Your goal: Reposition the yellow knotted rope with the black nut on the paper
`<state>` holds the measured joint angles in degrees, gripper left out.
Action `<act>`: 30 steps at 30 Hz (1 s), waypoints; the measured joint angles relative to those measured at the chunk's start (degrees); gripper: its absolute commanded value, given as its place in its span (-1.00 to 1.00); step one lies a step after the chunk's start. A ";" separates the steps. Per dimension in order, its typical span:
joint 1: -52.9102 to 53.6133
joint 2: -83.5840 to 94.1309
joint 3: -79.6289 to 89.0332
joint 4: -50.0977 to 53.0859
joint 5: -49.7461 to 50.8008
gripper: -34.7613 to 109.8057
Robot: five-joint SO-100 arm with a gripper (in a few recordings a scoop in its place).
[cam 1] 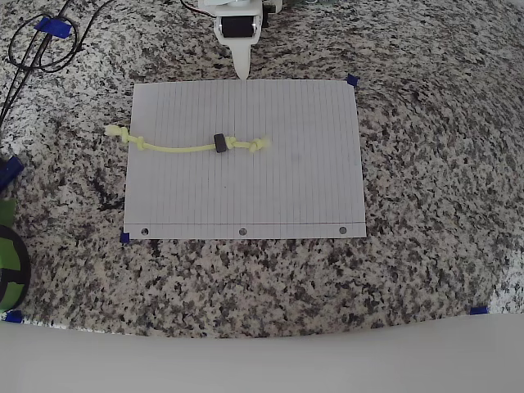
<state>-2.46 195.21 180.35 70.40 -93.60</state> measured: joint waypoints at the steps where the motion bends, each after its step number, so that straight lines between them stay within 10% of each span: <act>1: 0.00 0.00 0.00 0.00 0.00 -0.52; 30: 3.34 -46.49 -30.32 -17.93 0.00 -0.52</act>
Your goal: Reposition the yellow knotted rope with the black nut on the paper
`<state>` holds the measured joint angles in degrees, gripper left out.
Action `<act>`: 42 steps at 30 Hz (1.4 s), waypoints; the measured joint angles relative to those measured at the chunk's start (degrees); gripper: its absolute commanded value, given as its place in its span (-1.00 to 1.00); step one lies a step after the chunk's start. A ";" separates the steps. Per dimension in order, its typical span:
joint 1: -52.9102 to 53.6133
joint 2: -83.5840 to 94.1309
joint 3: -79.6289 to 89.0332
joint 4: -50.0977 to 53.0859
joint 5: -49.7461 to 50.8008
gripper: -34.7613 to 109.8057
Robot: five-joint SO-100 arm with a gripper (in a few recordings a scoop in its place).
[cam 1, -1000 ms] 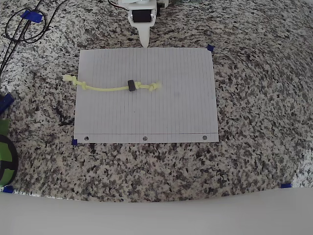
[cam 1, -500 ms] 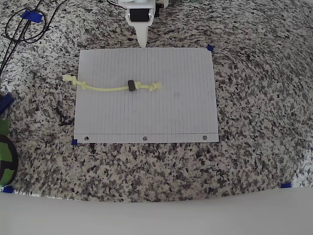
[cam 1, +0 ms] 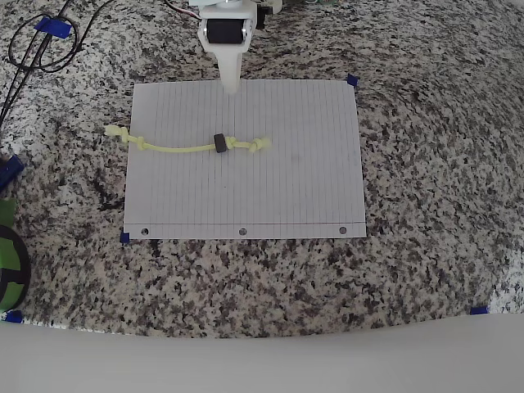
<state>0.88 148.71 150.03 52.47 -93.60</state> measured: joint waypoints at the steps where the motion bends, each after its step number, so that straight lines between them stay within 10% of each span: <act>1: 0.00 -2.20 -1.05 -0.53 0.00 -0.52; 21: -2.81 -35.60 -20.04 -2.55 0.70 0.06; 42: -4.92 -56.60 -35.16 8.00 2.29 0.05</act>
<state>-4.04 92.11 114.87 60.47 -91.32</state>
